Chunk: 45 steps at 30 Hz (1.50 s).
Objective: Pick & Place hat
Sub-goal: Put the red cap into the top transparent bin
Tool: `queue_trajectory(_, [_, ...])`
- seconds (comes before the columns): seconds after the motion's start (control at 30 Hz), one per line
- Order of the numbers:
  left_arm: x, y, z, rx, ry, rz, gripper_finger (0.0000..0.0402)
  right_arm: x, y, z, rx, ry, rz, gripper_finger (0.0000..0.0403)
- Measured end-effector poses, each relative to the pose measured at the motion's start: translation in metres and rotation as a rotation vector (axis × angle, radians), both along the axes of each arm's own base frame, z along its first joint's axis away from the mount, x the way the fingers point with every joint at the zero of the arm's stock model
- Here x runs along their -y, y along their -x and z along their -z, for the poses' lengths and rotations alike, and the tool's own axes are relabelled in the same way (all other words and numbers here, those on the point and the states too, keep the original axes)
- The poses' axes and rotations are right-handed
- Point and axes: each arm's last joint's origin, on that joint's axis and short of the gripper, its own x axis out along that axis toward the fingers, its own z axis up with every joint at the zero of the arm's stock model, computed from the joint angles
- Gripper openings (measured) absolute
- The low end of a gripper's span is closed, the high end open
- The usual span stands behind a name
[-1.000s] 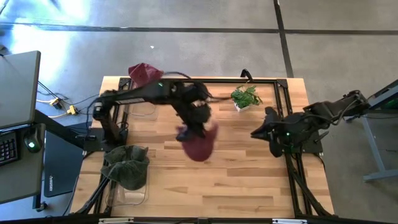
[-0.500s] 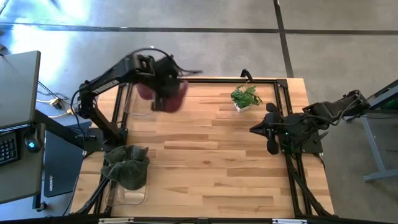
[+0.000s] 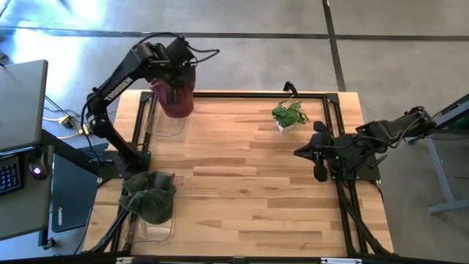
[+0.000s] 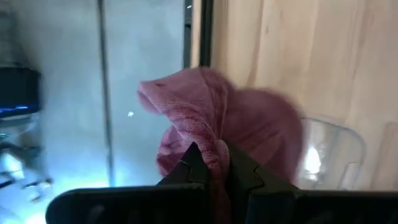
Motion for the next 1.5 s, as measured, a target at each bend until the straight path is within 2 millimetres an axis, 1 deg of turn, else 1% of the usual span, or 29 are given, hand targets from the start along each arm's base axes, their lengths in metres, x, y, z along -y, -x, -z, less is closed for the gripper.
queue_trajectory(0.13, [-0.011,0.007,0.001,0.036,0.053,-0.021,0.0007,0.000,0.000,0.000,0.000,0.000,0.000,0.0019])
queue_trajectory(0.43, [-0.027,0.021,0.001,0.050,0.077,-0.065,0.0007,0.000,0.000,0.000,0.001,-0.005,0.003,0.0015])
queue_trajectory(0.53, [-0.032,0.030,-0.001,0.064,0.080,-0.092,0.0007,0.000,0.000,0.000,0.002,-0.008,0.005,0.0014])
queue_trajectory(0.63, [-0.034,0.035,-0.002,0.080,0.093,-0.089,0.0007,0.001,0.000,0.000,0.008,0.001,0.023,0.0014])
queue_trajectory(0.8, [-0.033,0.037,-0.003,0.061,0.076,-0.067,0.0004,0.001,0.000,-0.001,0.014,0.015,0.042,0.0014])
queue_trajectory(0.87, [-0.033,0.037,-0.001,0.057,0.085,-0.055,0.0004,0.001,0.000,-0.001,0.015,0.018,0.048,0.0014])
queue_trajectory(0.97, [-0.030,0.040,0.015,-0.004,0.126,-0.025,0.0003,0.002,0.000,-0.001,0.019,0.027,0.062,0.0014])
queue_trajectory(1.1, [-0.020,0.052,0.051,-0.170,0.157,0.000,0.0002,0.002,0.000,-0.001,0.020,0.027,0.062,0.0013])
queue_trajectory(1.2, [-0.013,0.060,0.068,-0.185,0.131,0.012,0.0002,0.002,0.000,-0.001,0.022,0.032,0.071,0.0014])
queue_trajectory(1.27, [-0.007,0.065,0.075,-0.163,0.123,0.024,0.0002,0.003,0.000,-0.001,0.027,0.044,0.089,0.0014])
queue_trajectory(1.37, [-0.002,0.064,0.084,-0.120,0.102,0.053,0.0002,0.003,0.000,-0.001,0.032,0.055,0.107,0.0013])
queue_trajectory(1.5, [0.004,0.065,0.082,-0.018,0.069,0.092,0.0002,0.004,-0.001,-0.002,0.044,0.055,0.118,0.0014])
